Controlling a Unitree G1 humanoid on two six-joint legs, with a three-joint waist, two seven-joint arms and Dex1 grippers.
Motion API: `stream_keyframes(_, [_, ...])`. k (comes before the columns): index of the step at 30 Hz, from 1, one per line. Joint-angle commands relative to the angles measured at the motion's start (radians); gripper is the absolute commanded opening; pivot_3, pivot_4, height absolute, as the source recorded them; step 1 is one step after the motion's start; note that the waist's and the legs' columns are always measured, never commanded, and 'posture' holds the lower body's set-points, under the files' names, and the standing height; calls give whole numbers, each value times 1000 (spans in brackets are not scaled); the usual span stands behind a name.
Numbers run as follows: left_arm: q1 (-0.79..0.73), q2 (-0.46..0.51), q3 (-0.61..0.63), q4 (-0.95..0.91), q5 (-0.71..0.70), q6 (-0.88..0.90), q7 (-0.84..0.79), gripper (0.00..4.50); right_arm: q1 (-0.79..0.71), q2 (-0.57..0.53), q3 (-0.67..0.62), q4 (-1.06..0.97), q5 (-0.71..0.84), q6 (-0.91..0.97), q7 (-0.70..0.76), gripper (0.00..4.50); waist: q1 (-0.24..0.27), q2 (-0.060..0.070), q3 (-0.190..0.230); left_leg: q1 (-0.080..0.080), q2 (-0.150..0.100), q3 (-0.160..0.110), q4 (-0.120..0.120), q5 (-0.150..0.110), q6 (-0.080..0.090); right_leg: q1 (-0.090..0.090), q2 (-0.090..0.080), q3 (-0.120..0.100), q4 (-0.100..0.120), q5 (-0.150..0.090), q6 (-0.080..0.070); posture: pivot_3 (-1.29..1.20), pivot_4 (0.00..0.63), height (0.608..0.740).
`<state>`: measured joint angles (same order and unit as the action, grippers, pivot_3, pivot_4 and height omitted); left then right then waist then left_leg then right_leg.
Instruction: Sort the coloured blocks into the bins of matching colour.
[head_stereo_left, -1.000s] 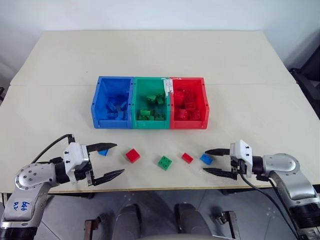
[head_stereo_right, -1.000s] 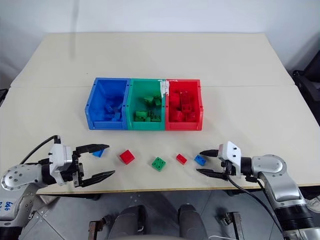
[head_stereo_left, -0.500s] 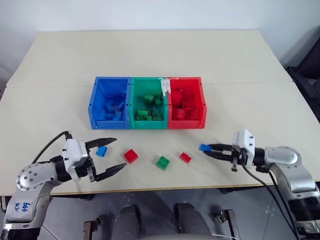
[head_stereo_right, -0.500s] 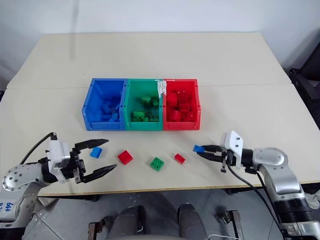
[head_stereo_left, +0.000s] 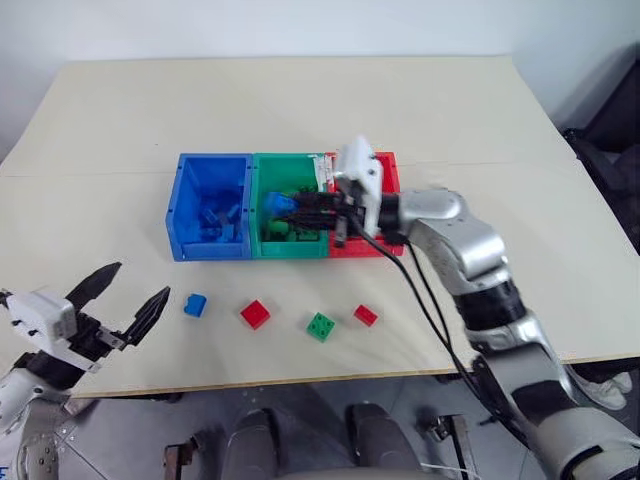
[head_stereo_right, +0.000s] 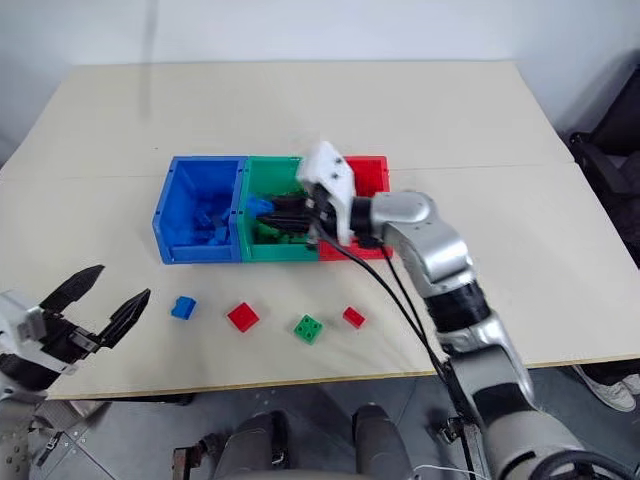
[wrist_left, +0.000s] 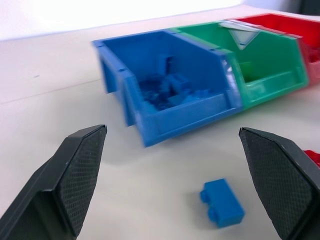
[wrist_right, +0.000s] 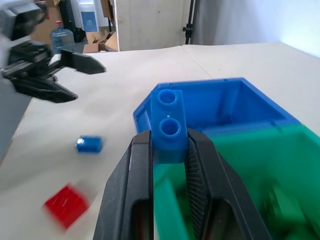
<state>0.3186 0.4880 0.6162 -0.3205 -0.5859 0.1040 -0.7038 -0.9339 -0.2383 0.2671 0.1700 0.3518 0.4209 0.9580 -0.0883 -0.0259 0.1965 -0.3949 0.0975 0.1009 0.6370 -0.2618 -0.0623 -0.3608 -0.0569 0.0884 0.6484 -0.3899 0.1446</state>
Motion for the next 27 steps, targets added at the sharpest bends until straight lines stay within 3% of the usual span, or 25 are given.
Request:
stream_keyframes(1, [53, -16, 28, -29, -42, -8, -17, 4500, -128, 118, 41, 185, -97, -99, -59, 461, -13, -1, 0, 1, 1, 2, 0, 0, 0, -1, 0, 0, 2, 0, 0, 0, 150, 740])
stream_keyframes(10, [74, -23, -30, -63, -51, 7, -27, 4500, -246, 297, 37, 443, -209, -239, -115, 461, -28, -6, -4, -6, 1, 3, 1, 0, -2, -12, 0, -1, 9, -1, -2, 0, 150, 740])
stream_keyframes(16, [41, 1, -42, -57, -56, 19, -25, 4500, -231, 319, 10, 439, -202, -255, -82, 2418, -40, -6, -4, -9, 2, 3, 1, 1, -2, -16, 0, -1, 11, -1, -3, 0, 150, 740])
stream_keyframes(22, [-3, 34, -68, -58, -59, 42, -43, 4500, -79, 191, -6, 204, -157, -262, 40, 4480, -46, -7, -4, -9, 2, 2, 0, 1, -2, -15, 0, -1, 11, -1, -3, 0, 150, 740])
stream_keyframes(27, [-60, 104, -166, -54, -15, 52, -118, 4500, 179, -23, -78, -42, -95, -301, 147, 4480, -31, -7, -4, -10, 1, 2, 0, 1, -2, -15, 0, -1, 9, -1, -2, 0, 150, 740])
